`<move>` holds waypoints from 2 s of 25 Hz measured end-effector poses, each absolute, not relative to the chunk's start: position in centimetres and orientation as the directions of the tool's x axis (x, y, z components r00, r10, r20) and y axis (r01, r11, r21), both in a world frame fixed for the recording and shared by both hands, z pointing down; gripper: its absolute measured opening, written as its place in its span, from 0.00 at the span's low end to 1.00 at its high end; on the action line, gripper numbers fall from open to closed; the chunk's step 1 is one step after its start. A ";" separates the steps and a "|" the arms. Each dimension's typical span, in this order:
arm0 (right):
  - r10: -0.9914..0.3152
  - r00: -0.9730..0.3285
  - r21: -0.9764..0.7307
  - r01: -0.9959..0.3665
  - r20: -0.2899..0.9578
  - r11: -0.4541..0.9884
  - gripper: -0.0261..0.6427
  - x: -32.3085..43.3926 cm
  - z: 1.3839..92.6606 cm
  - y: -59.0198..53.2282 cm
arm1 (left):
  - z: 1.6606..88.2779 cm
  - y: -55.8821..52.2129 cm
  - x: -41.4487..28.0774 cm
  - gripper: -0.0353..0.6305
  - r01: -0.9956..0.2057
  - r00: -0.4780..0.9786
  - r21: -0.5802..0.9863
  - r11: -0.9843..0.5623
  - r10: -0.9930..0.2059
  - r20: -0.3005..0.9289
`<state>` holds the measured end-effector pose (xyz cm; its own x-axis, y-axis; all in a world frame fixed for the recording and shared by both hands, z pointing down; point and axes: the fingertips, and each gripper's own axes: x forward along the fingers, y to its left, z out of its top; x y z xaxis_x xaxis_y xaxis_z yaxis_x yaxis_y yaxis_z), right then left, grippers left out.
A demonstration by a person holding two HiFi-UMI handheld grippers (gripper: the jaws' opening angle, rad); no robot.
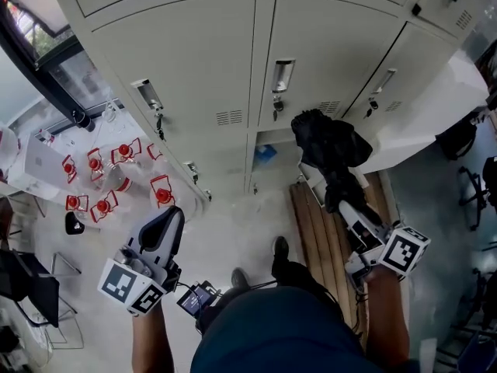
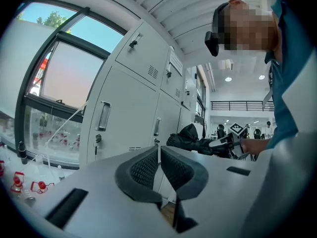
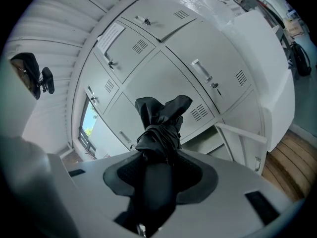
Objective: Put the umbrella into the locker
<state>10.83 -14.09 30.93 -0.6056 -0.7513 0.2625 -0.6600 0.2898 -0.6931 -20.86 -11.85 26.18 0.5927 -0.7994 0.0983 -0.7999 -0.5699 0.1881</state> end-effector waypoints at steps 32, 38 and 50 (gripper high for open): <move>-0.667 -0.606 -0.704 -0.689 0.433 0.170 0.31 10.9 45.0 -23.0 | 33.2 -16.6 -20.5 0.10 -0.832 0.550 0.241 -0.501 -0.801 0.235; -0.638 -0.615 -0.700 -0.696 0.464 0.161 0.31 10.8 47.9 -23.6 | 34.7 -16.4 -19.6 0.10 -0.833 0.548 0.257 -0.491 -0.797 0.254; -0.585 -0.622 -0.692 -0.709 0.521 0.138 0.31 11.1 53.9 -24.1 | 37.5 -17.0 -18.2 0.10 -0.833 0.548 0.279 -0.478 -0.784 0.293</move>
